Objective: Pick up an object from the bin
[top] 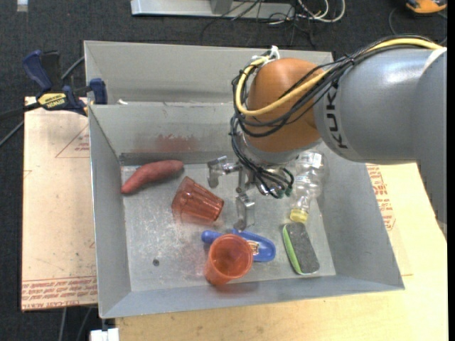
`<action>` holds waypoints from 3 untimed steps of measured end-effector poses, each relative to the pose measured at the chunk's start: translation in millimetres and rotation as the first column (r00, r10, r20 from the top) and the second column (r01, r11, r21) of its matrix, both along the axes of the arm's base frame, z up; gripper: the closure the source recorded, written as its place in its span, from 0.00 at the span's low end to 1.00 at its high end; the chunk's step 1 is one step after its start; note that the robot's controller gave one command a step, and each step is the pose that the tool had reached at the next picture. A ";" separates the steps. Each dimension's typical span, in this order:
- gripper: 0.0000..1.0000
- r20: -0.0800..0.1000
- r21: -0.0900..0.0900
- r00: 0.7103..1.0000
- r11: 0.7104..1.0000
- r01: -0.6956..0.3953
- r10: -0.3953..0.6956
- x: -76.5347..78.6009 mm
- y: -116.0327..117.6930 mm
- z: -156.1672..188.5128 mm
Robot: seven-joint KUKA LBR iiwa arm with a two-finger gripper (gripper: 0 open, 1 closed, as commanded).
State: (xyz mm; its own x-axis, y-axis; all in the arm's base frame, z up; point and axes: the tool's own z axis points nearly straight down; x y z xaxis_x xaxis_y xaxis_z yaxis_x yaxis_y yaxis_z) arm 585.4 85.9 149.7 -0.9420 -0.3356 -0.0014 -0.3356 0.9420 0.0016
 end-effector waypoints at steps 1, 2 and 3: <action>0.00 0.001 0.002 0.947 0.947 0.322 -0.322 19.0 19.2 -39.6; 0.00 0.001 0.002 0.978 0.978 0.210 -0.210 22.1 25.8 -79.7; 1.00 0.003 0.006 0.898 0.898 0.440 -0.440 14.1 21.8 -79.0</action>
Offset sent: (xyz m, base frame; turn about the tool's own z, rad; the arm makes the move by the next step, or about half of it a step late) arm 0.0216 0.0251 -0.0797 0.2109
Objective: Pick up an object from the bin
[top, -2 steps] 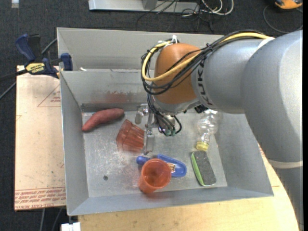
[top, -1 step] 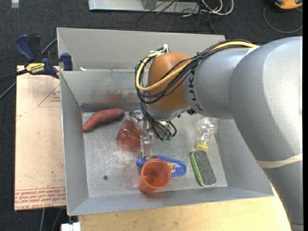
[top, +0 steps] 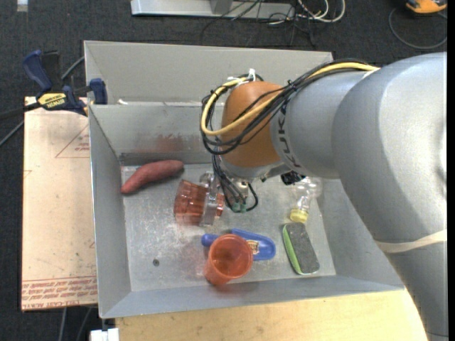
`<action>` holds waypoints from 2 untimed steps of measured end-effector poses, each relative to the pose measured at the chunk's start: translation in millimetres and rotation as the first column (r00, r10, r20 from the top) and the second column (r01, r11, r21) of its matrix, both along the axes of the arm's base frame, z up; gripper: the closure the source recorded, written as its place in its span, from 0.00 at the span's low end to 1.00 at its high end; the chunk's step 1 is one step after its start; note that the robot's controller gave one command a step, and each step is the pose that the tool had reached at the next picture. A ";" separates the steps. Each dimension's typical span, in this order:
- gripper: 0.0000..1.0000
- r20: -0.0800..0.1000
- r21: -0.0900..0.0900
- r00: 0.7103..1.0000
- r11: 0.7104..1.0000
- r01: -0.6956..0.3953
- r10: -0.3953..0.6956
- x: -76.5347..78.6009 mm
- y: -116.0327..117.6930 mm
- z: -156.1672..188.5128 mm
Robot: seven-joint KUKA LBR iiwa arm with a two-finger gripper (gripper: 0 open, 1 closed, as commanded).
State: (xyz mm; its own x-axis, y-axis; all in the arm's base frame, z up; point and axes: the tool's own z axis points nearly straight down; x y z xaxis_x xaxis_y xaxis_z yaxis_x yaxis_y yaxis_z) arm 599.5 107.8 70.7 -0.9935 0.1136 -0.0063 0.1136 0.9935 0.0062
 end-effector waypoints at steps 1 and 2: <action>1.00 0.000 0.000 1.000 1.000 0.000 0.000 0.0 0.0 0.0; 1.00 -0.001 0.000 1.000 1.000 0.000 0.000 -0.7 -0.1 2.0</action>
Offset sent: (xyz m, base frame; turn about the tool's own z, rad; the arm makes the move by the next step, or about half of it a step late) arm 0.0000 0.0000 0.0276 0.0000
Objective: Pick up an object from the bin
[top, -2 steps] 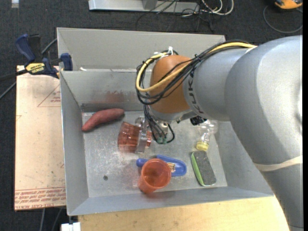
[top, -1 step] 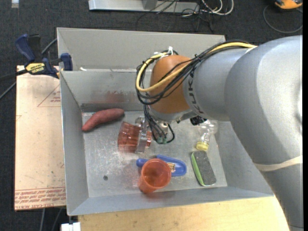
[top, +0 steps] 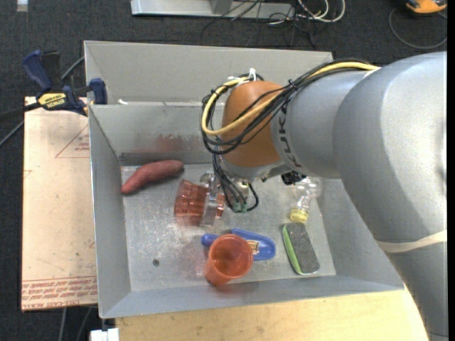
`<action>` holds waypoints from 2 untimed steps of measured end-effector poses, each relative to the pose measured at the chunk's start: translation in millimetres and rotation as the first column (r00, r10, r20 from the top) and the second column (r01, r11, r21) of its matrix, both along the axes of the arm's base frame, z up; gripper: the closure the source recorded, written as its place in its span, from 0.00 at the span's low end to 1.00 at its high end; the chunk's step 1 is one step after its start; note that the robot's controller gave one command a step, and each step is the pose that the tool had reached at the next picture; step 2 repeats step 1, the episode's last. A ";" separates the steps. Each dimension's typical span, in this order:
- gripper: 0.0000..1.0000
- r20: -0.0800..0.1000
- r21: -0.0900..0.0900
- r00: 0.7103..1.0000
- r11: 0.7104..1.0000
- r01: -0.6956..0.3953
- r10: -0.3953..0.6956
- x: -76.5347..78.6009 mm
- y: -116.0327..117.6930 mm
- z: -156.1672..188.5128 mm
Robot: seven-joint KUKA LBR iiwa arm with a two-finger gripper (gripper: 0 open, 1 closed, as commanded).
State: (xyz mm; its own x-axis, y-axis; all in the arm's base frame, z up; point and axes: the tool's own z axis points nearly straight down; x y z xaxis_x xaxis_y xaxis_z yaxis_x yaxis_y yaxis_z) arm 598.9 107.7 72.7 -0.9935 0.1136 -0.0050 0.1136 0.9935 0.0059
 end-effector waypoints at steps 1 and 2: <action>1.00 -0.006 -0.001 1.000 1.000 0.000 0.000 -1.7 -0.3 10.7; 1.00 -0.006 -0.001 1.000 1.000 0.000 0.000 -1.7 -0.3 10.7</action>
Offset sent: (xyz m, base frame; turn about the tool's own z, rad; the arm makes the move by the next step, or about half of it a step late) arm 0.0001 -0.0001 0.0392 0.0000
